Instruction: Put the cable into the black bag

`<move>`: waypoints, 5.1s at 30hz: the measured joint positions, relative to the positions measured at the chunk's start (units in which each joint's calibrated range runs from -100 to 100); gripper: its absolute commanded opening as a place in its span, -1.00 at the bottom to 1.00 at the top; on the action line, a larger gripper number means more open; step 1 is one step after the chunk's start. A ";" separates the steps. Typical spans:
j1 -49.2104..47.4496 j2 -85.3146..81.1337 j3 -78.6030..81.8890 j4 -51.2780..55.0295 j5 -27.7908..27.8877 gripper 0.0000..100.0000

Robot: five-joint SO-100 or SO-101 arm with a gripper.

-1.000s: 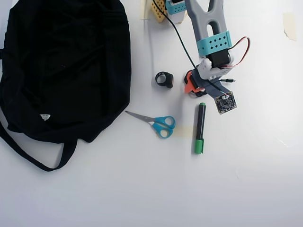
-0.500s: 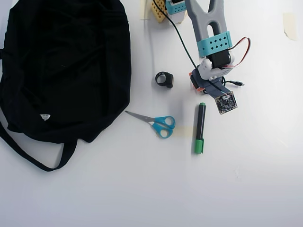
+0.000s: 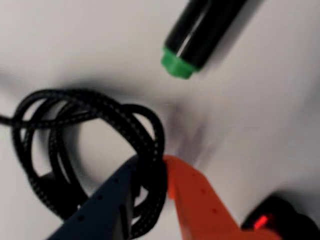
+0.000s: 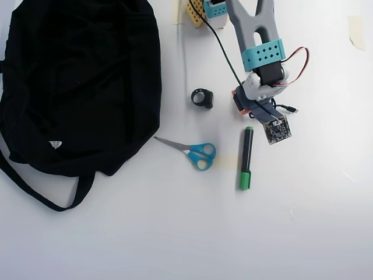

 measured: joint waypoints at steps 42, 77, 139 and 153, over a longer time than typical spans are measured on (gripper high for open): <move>4.78 -36.03 -1.73 25.76 0.98 -0.96; 39.97 -41.18 1.18 20.18 -6.94 -0.96; 16.31 -54.30 20.13 -1.63 -11.48 -0.95; 14.47 -72.40 44.97 -8.93 -11.43 -0.95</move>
